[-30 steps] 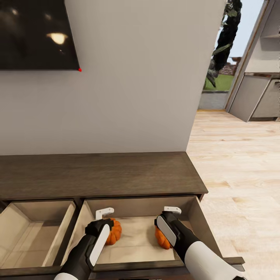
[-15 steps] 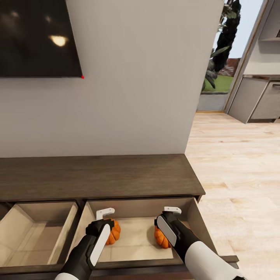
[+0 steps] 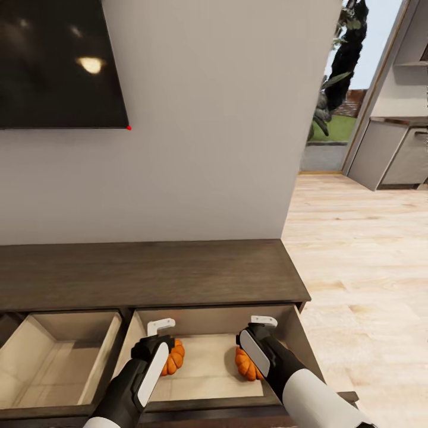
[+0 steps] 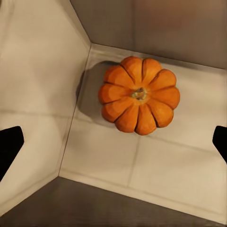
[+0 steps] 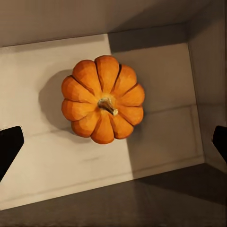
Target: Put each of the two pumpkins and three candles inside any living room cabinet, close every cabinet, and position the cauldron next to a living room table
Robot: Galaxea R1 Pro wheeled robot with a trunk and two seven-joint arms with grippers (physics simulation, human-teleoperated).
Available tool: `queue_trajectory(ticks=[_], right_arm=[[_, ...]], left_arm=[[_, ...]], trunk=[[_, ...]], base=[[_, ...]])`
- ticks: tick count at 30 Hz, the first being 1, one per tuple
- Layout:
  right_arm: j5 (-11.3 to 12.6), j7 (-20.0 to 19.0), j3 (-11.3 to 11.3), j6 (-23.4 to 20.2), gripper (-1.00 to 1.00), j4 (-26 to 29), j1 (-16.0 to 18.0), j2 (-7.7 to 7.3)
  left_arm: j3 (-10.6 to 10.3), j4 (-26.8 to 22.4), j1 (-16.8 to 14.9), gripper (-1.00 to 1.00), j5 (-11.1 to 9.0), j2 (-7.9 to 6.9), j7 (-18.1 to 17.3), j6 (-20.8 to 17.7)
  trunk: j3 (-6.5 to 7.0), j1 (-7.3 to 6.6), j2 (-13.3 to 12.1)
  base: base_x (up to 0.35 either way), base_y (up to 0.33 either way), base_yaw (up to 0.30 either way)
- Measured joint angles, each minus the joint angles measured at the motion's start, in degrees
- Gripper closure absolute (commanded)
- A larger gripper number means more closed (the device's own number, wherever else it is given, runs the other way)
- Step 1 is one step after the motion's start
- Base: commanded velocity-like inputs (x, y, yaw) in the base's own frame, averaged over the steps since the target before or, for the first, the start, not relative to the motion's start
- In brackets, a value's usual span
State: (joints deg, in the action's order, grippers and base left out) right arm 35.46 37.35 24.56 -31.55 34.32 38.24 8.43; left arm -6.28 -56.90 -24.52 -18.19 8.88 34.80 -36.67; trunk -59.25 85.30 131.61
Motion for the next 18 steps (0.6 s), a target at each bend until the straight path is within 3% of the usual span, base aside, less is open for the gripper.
queue_trajectory(ticks=[15, 18], right_arm=[[0.05, -0.44, -0.04, -0.01, -1.00, 0.56, 0.00, 0.03], [0.10, -0.50, -0.04, -0.04, -1.00, 0.57, 0.00, 0.01]], left_arm=[[0.01, -0.15, 0.00, -1.00, -0.05, 0.00, 0.00, -0.16], [0.02, -0.15, 0.00, -1.00, -0.04, -0.01, 0.00, -0.21]], trunk=[[2.69, -3.29, -6.02], [3.23, -3.95, -7.22]], base=[[-0.013, 0.000, 0.000], [-0.170, 0.000, 0.000]])
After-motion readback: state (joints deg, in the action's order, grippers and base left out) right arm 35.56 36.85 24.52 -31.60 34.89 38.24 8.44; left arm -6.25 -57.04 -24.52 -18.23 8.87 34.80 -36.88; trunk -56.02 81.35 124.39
